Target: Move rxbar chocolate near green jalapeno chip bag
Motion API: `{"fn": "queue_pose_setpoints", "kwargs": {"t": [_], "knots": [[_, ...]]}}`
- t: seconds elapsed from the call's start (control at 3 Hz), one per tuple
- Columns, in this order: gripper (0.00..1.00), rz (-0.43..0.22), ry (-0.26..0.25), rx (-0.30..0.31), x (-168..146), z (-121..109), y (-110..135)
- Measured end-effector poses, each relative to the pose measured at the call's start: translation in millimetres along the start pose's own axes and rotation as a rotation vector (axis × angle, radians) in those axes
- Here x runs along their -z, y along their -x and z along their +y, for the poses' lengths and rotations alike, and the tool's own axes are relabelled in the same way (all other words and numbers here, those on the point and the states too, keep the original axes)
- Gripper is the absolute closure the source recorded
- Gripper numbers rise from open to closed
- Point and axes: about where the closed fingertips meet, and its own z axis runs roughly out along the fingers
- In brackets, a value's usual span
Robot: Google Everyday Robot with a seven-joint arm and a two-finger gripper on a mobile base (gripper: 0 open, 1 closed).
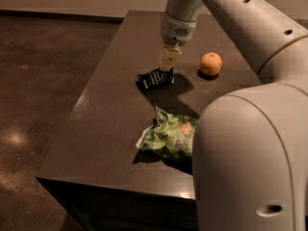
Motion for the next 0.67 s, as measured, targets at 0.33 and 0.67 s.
{"fn": "queue_pose_setpoints", "kwargs": {"t": [0.33,0.67], "knots": [[1.0,-0.001,0.031,-0.025,8,34,-20],[0.84,-0.005,0.073,-0.055,12,70,-36]]}}
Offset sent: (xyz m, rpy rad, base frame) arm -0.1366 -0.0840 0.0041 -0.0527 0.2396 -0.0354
